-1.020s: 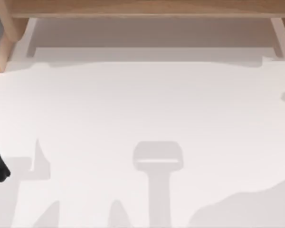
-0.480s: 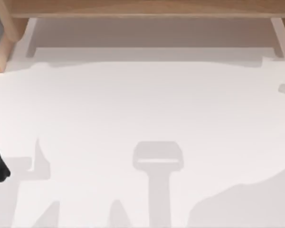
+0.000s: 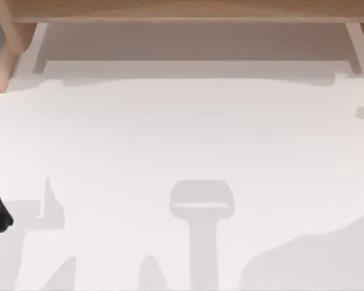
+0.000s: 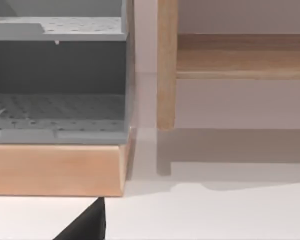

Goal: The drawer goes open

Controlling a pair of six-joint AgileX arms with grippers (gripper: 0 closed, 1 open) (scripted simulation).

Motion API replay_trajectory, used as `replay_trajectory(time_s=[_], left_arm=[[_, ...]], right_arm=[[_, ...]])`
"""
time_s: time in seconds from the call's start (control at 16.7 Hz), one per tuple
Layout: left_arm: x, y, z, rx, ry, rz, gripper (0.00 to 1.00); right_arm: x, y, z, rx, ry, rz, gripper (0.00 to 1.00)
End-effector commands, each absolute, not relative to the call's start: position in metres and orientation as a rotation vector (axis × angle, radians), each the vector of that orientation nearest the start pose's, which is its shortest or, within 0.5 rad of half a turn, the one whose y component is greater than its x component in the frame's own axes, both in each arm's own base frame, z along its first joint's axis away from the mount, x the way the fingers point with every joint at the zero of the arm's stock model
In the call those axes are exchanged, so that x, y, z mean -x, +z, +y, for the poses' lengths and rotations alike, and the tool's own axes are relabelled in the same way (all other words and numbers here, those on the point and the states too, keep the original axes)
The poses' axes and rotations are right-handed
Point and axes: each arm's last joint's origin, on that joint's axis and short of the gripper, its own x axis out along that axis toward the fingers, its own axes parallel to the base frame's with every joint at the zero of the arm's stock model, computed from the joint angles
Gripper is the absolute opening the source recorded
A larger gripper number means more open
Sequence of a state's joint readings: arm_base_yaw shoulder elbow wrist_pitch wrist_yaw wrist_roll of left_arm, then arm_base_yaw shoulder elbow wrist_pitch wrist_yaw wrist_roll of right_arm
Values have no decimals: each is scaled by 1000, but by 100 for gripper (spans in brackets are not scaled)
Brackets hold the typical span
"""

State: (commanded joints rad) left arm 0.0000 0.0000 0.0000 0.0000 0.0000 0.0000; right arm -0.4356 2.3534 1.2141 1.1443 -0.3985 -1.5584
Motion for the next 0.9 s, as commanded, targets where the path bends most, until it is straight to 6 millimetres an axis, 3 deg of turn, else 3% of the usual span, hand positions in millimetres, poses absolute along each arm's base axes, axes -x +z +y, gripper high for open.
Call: replay_trajectory(time_s=[0.36, 0.9], left_arm=[[-106, 160, -1, 0, 0, 0, 100], [-106, 160, -1, 0, 0, 0, 100]], right_arm=[[-428, 89, -181, 1571, -8, 8, 2], [-427, 88, -182, 1567, -8, 14, 0]])
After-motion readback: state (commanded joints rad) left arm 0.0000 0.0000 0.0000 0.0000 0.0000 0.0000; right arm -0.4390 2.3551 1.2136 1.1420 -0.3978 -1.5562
